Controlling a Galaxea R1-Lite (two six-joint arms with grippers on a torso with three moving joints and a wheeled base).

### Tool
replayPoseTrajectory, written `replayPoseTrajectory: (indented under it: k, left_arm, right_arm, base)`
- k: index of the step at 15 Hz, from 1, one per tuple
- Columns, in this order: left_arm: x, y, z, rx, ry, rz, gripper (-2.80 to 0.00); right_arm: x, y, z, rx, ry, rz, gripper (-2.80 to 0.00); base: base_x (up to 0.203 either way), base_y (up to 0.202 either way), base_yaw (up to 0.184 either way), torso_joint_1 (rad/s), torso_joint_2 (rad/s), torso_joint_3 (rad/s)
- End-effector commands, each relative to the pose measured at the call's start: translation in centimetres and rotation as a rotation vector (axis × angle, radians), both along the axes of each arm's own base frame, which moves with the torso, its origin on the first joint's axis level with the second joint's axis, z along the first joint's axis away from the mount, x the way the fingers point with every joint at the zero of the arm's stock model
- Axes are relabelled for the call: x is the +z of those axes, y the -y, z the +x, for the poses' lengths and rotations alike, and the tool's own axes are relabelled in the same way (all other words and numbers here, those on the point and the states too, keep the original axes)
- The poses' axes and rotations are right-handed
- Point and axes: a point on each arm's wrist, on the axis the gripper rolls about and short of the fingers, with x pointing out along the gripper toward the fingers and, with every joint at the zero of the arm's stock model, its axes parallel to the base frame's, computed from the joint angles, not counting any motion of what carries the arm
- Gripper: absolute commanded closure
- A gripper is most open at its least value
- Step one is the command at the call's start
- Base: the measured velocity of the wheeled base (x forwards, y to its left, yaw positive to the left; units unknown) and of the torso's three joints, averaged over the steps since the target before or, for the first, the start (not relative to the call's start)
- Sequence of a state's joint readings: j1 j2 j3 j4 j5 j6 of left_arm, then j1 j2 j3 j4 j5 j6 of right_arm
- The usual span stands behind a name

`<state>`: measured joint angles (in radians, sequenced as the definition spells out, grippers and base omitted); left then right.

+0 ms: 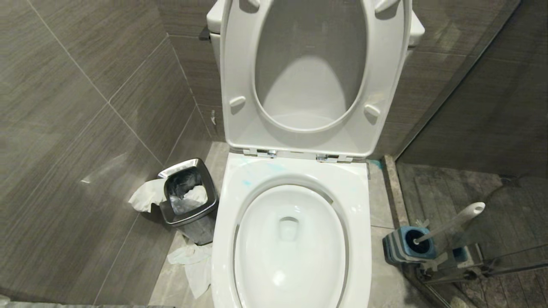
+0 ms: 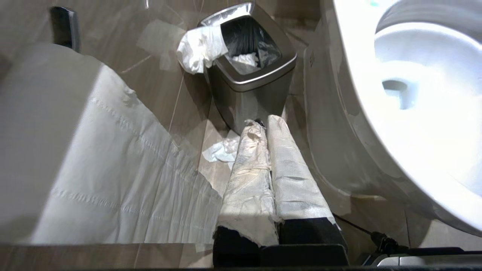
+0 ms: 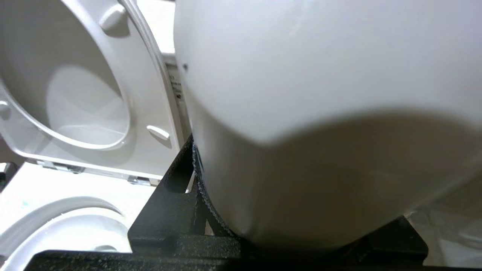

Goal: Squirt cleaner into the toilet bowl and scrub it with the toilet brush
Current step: Pour in the cleaning agent

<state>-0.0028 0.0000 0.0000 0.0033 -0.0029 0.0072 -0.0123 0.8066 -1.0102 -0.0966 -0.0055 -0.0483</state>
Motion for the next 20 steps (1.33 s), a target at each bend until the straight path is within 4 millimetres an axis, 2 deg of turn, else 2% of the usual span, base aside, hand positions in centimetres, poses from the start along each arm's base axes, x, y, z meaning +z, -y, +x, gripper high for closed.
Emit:
replayPoseTrajectory:
  k: [1,10,13,20]
  left_arm:
    - [0.0,0.0,0.0,0.000,-0.001,0.000,0.00]
    - [0.0,0.0,0.0,0.000,0.000,0.000,0.00]
    - [0.0,0.0,0.0,0.000,0.000,0.001,0.00]
    - [0.0,0.0,0.0,0.000,0.000,-0.003,0.00]
  right_arm:
    - [-0.1,0.0,0.2,-0.001,-0.014,0.000,0.00]
    - [-0.7,0.0,0.6,0.000,-0.064,0.003,0.00]
    - [-0.8,0.0,1.4,0.002,-0.087,0.011,0.00]
    - [-1.4,-1.1,6.4,0.100,-0.208,0.002,0.00]
  base:
    - [0.000,0.000,0.000,0.003,0.00,0.203]
    - [0.000,0.000,0.000,0.002,0.00,0.201]
    - [0.000,0.000,0.000,0.004,0.00,0.152]
    - [0.000,0.000,0.000,0.001,0.00,0.013]
